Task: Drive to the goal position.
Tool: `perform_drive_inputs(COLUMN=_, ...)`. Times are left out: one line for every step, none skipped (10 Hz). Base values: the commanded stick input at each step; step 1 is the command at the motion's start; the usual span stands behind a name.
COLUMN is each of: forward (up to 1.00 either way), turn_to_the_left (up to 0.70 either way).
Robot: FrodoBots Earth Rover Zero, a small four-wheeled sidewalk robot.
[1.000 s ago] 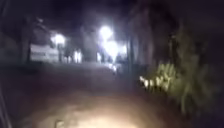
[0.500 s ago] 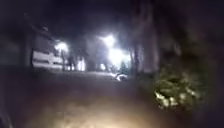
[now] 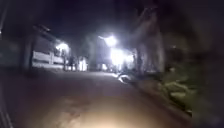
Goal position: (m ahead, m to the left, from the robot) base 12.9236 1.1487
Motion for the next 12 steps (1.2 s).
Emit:
perform_drive_inputs(forward=0.7, turn_to_the_left=0.0)
perform_drive_inputs(forward=0.7, turn_to_the_left=0.0)
perform_drive_inputs(forward=0.7, turn_to_the_left=0.0)
perform_drive_inputs(forward=0.7, turn_to_the_left=0.0)
perform_drive_inputs(forward=0.7, turn_to_the_left=0.0)
perform_drive_inputs(forward=0.7, turn_to_the_left=0.0)
perform_drive_inputs(forward=0.7, turn_to_the_left=0.0)
perform_drive_inputs(forward=0.7, turn_to_the_left=-0.11)
perform_drive_inputs(forward=0.7, turn_to_the_left=-0.33)
perform_drive_inputs(forward=0.7, turn_to_the_left=-0.35)
perform_drive_inputs(forward=0.7, turn_to_the_left=-0.35)
perform_drive_inputs(forward=0.7, turn_to_the_left=-0.35)
